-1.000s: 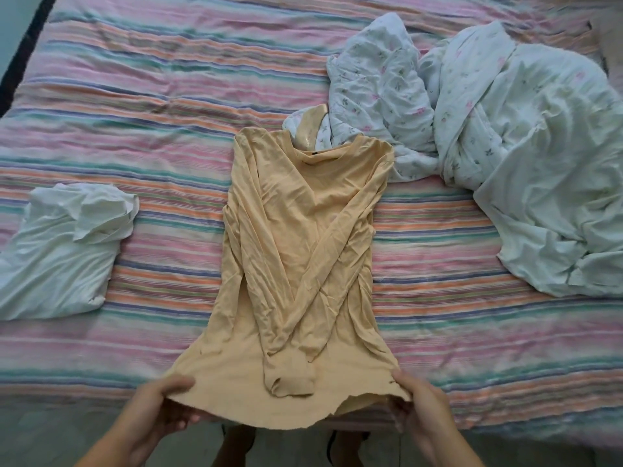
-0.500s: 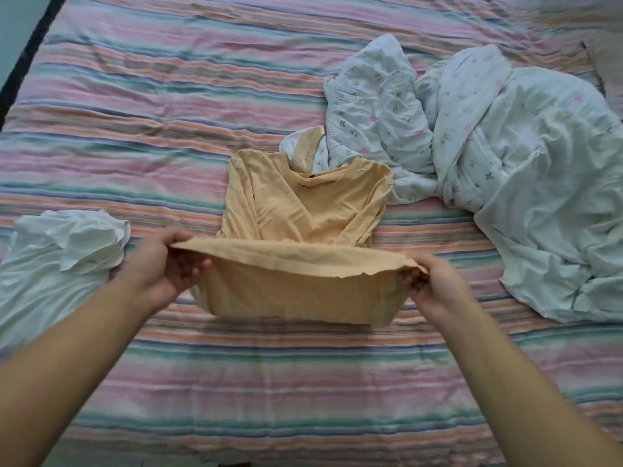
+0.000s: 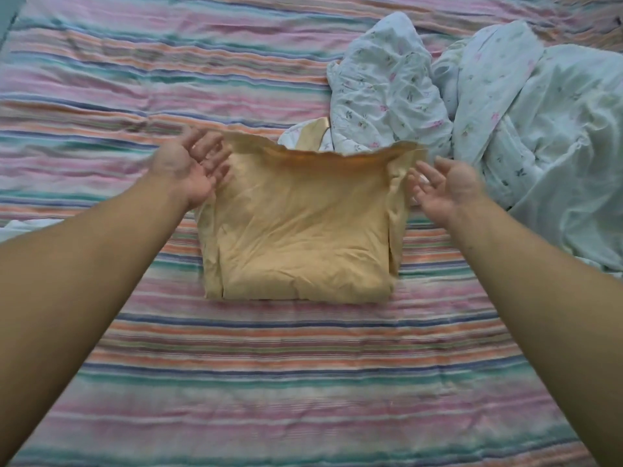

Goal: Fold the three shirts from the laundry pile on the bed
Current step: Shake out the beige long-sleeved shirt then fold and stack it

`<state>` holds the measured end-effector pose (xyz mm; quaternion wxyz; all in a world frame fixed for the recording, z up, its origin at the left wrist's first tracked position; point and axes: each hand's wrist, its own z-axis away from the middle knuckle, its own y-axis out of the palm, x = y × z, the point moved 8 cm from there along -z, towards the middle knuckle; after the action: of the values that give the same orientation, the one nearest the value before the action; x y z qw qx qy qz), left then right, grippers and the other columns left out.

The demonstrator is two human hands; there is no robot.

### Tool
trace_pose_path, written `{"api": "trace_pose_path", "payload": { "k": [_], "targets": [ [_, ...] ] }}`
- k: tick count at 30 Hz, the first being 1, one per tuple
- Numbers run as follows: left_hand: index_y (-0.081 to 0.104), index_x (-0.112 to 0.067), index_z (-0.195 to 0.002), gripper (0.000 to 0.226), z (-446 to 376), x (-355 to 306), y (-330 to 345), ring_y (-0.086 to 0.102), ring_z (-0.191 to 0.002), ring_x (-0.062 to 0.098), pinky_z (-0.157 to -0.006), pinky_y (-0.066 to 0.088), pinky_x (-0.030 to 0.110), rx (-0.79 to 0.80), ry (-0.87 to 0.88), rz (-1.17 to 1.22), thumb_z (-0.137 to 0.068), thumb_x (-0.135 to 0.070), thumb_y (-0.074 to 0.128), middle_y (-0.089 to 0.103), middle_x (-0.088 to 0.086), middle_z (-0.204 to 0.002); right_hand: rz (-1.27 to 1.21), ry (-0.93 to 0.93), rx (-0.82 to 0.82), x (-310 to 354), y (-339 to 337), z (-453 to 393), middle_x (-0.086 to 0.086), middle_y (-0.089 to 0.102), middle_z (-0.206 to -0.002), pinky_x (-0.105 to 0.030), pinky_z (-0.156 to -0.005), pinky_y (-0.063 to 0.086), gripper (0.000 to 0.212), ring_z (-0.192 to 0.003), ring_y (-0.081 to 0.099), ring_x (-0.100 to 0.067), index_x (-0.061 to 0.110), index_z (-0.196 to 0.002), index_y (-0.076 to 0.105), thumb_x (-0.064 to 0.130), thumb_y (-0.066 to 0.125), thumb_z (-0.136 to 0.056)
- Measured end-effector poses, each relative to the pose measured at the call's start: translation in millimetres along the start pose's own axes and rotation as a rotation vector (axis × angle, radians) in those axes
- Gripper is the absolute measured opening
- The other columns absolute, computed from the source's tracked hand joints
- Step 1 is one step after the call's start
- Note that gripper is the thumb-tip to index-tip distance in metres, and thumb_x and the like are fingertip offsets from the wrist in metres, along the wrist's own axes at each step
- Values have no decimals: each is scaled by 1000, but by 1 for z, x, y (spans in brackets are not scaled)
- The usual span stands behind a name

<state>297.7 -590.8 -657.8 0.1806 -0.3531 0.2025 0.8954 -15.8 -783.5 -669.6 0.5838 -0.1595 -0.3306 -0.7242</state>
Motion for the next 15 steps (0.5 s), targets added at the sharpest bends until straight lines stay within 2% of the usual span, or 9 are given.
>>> {"api": "trace_pose_path", "payload": {
  "k": [2,3,5,7,9,11,12,13,15],
  "targets": [
    [33,-19,-146,49,1,10,0,36,-141,23,-102,38,33,-5,1,-44,-103,-42,26,51,0,-142,21,-46,-29,-6,-9,-4,-11,44,-147,-33,-105,45,44,-131,50,-29,2,-146,35,12,38,-104],
    [24,-18,-150,52,3,17,-4,30,-143,19,-101,35,28,-26,17,-121,-103,-41,26,38,0,-151,80,-68,-48,-12,-16,-5,-9,47,-142,-33,-99,49,52,-123,55,-27,5,-153,24,10,39,-103],
    [22,-18,-152,55,0,30,-21,32,-135,8,-91,32,22,-95,69,-303,-102,-31,40,36,-6,-148,265,-68,-127,-33,-37,-3,-4,55,-121,-26,-78,54,59,-93,61,-16,14,-152,26,11,51,-99],
    [29,-13,-150,67,5,45,-52,41,-120,8,-89,32,22,-202,75,-468,-92,-22,60,42,-1,-145,497,-14,-257,-58,-67,0,-5,60,-123,-30,-71,52,61,-92,60,-19,14,-138,44,23,71,-84],
    [41,-9,-143,83,12,68,-85,52,-118,18,-83,42,29,-289,-14,-539,-72,-30,78,50,8,-142,636,49,-361,-81,-93,11,-5,59,-119,-37,-77,49,65,-97,57,-23,11,-129,48,30,80,-75],
    [52,-8,-129,87,19,98,-109,62,-106,27,-70,50,34,-301,-118,-520,-53,-34,86,62,14,-128,619,135,-334,-110,-108,19,-5,59,-112,-33,-63,49,66,-87,58,-20,9,-129,48,26,82,-75],
    [55,-8,-126,82,25,109,-112,63,-103,28,-67,52,36,-290,-144,-511,-54,-32,87,65,13,-123,570,181,-290,-125,-110,23,-6,61,-114,-29,-55,48,68,-83,58,-19,8,-129,50,25,83,-73],
    [55,-8,-125,76,29,118,-113,63,-104,29,-71,54,42,-280,-174,-516,-59,-27,87,65,12,-122,536,204,-261,-135,-112,25,-6,62,-117,-29,-54,50,70,-87,60,-20,7,-131,51,23,84,-72],
    [53,-5,-128,68,36,134,-111,58,-104,25,-86,53,45,-274,-202,-515,-69,-17,83,63,6,-118,529,192,-243,-144,-115,26,-3,60,-121,-35,-76,54,69,-107,59,-25,9,-134,50,21,84,-74]
  ]
}}
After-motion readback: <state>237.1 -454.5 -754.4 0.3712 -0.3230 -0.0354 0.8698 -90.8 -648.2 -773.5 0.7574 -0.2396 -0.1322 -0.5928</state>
